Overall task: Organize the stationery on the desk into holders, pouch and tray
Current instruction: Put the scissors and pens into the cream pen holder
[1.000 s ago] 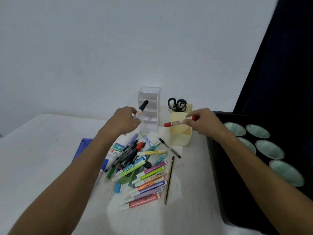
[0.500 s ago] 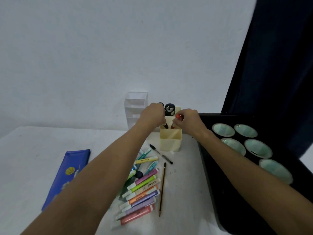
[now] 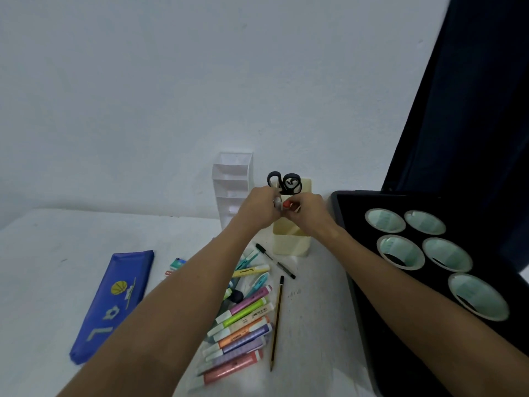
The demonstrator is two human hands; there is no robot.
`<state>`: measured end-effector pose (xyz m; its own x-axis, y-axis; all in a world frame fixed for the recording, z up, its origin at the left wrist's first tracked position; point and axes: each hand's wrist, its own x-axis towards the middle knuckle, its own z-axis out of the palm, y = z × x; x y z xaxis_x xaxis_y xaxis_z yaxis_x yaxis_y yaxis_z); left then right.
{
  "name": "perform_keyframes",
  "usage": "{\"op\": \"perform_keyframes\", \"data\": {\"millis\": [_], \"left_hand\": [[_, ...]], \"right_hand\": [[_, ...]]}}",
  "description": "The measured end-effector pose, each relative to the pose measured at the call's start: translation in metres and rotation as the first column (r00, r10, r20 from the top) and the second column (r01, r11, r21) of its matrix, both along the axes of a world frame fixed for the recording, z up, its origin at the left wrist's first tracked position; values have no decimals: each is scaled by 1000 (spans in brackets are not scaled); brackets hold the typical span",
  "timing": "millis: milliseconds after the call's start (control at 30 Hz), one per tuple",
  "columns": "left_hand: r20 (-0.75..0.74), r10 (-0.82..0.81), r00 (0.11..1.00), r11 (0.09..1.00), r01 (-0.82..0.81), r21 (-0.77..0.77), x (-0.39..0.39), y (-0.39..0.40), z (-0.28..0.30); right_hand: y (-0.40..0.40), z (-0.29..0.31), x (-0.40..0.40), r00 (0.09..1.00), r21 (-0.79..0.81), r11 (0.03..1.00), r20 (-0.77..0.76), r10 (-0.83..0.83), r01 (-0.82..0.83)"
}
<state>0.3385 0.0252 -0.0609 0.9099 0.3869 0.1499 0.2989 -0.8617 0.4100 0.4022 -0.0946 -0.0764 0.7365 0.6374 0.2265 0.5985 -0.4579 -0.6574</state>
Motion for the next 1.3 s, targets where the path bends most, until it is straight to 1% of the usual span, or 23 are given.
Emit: {"op": "perform_keyframes", "data": {"millis": [100,233,300,367,433,533,633,700,767,867,933,1000,1067,1133,1200,1233,1300], "left_hand": [[-14,-11,1000,1000,11,-24,-4,0,-8],[-21,17,1000,999,-17,-31,-12,2,-7],[-20,23,1000,999,-24,-42,-21,4,-3],[-15,30,999,999,-31,-38,-32,9,6],[9,48,999,998,-48,-32,-49,16,16],[27,105,994,994,-105,-11,-81,33,32],[7,193,981,981,-193,-4,-123,51,40],[-36,247,968,969,-247,1,-152,62,40],[-122,293,948,955,-296,-5,-177,72,35],[-243,360,901,930,-368,15,-217,80,21],[-302,395,867,914,-404,35,-236,79,9],[-381,420,824,898,-439,39,-255,72,-2],[-467,415,781,888,-460,20,-269,63,-14],[-522,402,752,886,-463,16,-279,55,-25],[-548,402,734,877,-480,0,-286,50,-35],[-548,405,732,872,-489,-8,-288,49,-39],[-539,416,732,865,-502,-14,-292,47,-46]], "right_hand": [[1,-1,-2,1000,14,1000,16,5,-5],[0,-3,-1,999,23,999,20,-39,39],[-1,-4,-4,996,52,996,59,-70,67],[-3,-1,-10,991,107,993,119,-63,50],[-1,4,-21,987,119,993,161,-4,-15],[11,11,-41,978,94,987,174,116,-133],[30,8,-61,949,67,962,196,248,-265],[42,6,-79,921,43,934,193,340,-354],[51,4,-94,886,-2,897,152,438,-443],[64,2,-116,819,-169,816,68,569,-553],[69,0,-123,788,-276,768,58,613,-578],[71,-2,-128,774,-357,733,44,632,-579],[70,-5,-130,772,-407,710,17,635,-575],[68,-9,-133,762,-450,672,-31,647,-588],[67,-15,-133,755,-504,638,-47,654,-583],[66,-19,-131,759,-531,634,-27,650,-562],[65,-26,-123,789,-562,661,25,614,-497]]}}
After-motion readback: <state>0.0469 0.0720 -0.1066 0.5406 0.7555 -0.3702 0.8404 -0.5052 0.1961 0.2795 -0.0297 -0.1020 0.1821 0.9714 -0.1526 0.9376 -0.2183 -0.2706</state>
